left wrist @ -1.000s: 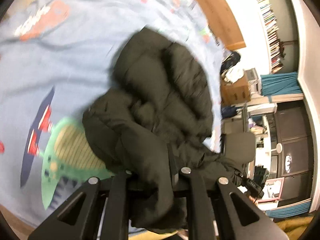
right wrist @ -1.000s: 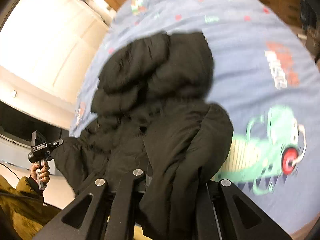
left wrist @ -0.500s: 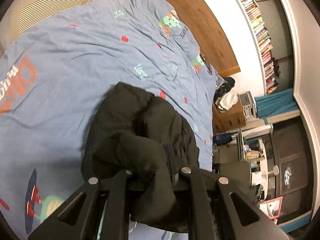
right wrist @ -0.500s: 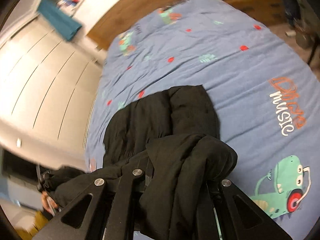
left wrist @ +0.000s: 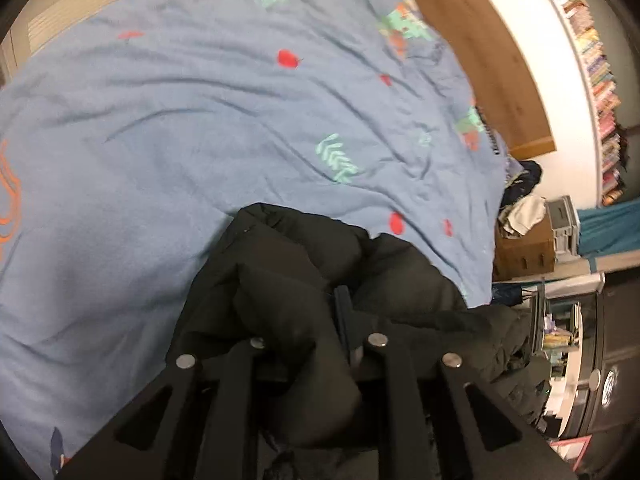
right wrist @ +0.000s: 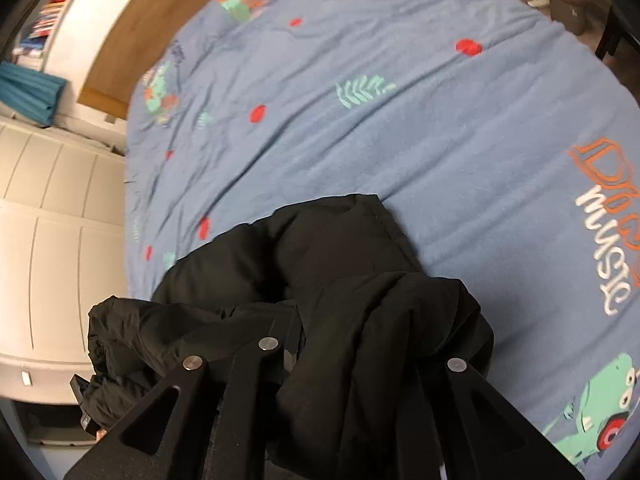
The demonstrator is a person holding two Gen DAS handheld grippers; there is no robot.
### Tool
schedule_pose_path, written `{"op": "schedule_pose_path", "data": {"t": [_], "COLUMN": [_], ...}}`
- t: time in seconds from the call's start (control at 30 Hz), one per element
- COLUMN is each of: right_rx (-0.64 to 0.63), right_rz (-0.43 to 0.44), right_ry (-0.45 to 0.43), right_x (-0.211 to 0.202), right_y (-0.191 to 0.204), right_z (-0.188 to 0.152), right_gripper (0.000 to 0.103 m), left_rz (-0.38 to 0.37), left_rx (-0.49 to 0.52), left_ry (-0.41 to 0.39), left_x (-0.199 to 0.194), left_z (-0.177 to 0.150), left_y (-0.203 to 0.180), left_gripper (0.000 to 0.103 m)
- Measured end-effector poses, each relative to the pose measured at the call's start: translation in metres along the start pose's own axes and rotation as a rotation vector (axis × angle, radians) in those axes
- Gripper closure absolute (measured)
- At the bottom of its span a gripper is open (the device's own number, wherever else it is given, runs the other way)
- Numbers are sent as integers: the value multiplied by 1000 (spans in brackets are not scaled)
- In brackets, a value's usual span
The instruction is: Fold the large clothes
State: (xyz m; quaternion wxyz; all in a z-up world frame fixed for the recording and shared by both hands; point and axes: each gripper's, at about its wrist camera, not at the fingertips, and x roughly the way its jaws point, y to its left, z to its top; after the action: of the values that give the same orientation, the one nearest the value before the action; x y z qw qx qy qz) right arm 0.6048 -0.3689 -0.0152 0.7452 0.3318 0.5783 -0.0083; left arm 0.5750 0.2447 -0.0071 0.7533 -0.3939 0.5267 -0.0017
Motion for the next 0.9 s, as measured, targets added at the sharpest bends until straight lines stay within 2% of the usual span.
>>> {"op": "schedule_pose_path", "data": {"t": [0.1,0.23,0.3,0.4,0.43,0.53,0.57,0.7,0.8,0.9], "right_rx": [3,11,9,30,38,48,45,35,-27,-108], "right_rz": [-19,-4,21,71,89,133,135,148,143,130], "right_ry": [23,26,20,-6,-22,-61,-81,-133,-190,-228], "right_x": [23,31,28,19,14,-1,-8,-31,-55,-75], "right_y": [-2,0,1,3,4,9,11,16,27,44], "right_z": [9,14,17,20,21,22,23,30,31,24], "right_gripper": [87,77,67,43,32,10,7,7,7,7], "left_rz": [-5,-46,-85,-154,-166,-193,-196,-185,-188,-213], "left_rx": [-36,-65,-99,-174,-185,-191,-183,-158,-129,-153], "left_ry": [14,16,14,6,0,-15,-21,-37,-49,-80], "left_x": [20,23,16,6,2,-11,-16,-31,-43,-56], "left_z": [7,12,15,21,22,24,25,28,27,27], "left_y": [6,11,13,17,16,10,6,-5,-12,-9], "left_gripper": [84,78,71,62,60,53,51,47,46,45]}}
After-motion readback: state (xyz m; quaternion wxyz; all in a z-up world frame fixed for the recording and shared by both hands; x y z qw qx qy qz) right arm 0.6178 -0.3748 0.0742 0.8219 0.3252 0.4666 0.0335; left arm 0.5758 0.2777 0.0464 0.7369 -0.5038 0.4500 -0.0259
